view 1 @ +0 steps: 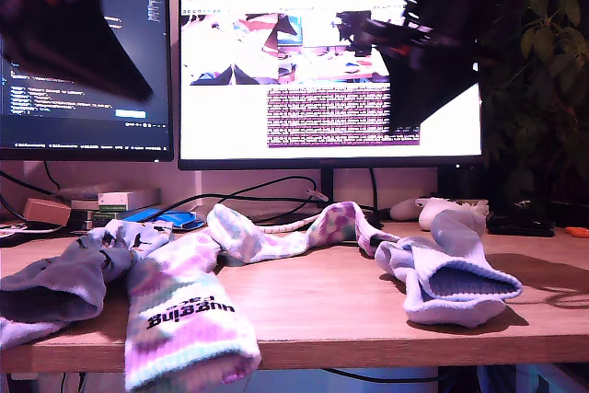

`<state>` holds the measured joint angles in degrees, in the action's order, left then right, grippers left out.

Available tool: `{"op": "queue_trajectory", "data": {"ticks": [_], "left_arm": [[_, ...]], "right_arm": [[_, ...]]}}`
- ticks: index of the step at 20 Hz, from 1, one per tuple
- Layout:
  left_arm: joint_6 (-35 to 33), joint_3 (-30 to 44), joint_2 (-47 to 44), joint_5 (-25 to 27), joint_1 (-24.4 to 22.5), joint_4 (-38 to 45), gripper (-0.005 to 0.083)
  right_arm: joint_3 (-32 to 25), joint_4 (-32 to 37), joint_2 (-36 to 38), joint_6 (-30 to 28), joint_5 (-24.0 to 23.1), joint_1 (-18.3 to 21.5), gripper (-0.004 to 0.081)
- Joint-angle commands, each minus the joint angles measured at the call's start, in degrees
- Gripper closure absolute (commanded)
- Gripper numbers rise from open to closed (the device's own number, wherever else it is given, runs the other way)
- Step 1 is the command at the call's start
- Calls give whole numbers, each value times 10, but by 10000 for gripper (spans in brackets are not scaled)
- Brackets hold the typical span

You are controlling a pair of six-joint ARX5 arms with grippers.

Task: Pair up the socks based on colour and pattern, by placing them on top of one another

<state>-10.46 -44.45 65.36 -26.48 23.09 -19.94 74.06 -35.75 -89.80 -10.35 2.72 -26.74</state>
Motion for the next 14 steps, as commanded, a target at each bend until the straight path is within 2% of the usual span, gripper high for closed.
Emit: {"op": "queue_trajectory", "data": {"ticks": [1, 2, 8, 14], "left_arm": [[6, 7, 20, 0, -1, 22, 793], [7, 7, 30, 5, -1, 37, 793], [63, 4, 67, 42, -1, 118, 793], [77, -25, 149, 95, -1, 185, 793]], "right_arm": [[-1, 22, -1, 1, 3, 2, 759], [-1, 27, -4, 0, 3, 3, 782], [-1, 34, -31, 0, 3, 3, 783], [-1, 38, -34, 0, 3, 3, 783]]}}
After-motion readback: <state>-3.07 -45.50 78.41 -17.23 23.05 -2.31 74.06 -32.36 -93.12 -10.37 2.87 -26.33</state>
